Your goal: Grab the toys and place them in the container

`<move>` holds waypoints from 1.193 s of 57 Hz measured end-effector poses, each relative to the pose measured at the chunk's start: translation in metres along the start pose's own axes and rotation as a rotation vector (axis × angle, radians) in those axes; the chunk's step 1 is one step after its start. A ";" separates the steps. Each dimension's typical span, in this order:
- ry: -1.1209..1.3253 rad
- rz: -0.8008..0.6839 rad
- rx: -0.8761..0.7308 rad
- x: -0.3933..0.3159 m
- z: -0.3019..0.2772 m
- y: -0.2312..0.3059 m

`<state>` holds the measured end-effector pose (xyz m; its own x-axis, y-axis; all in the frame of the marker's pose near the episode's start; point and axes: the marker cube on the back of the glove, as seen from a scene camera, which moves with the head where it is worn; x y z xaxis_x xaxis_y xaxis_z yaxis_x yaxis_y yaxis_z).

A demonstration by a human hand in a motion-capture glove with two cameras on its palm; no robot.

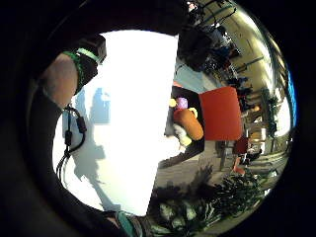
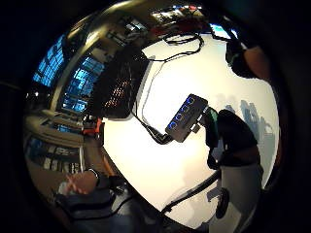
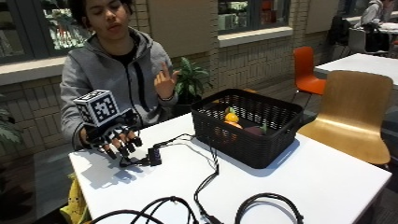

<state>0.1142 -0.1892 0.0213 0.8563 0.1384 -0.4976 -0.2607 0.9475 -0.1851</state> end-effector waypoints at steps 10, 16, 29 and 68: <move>0.005 -0.004 0.014 0.002 0.002 -0.007; -0.011 -0.054 0.177 0.008 0.016 -0.013; -0.055 -0.044 0.206 0.017 0.043 -0.014; -0.164 -0.002 0.165 0.016 0.052 0.004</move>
<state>0.1506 -0.1685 0.0566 0.9213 0.1687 -0.3504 -0.1939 0.9803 -0.0380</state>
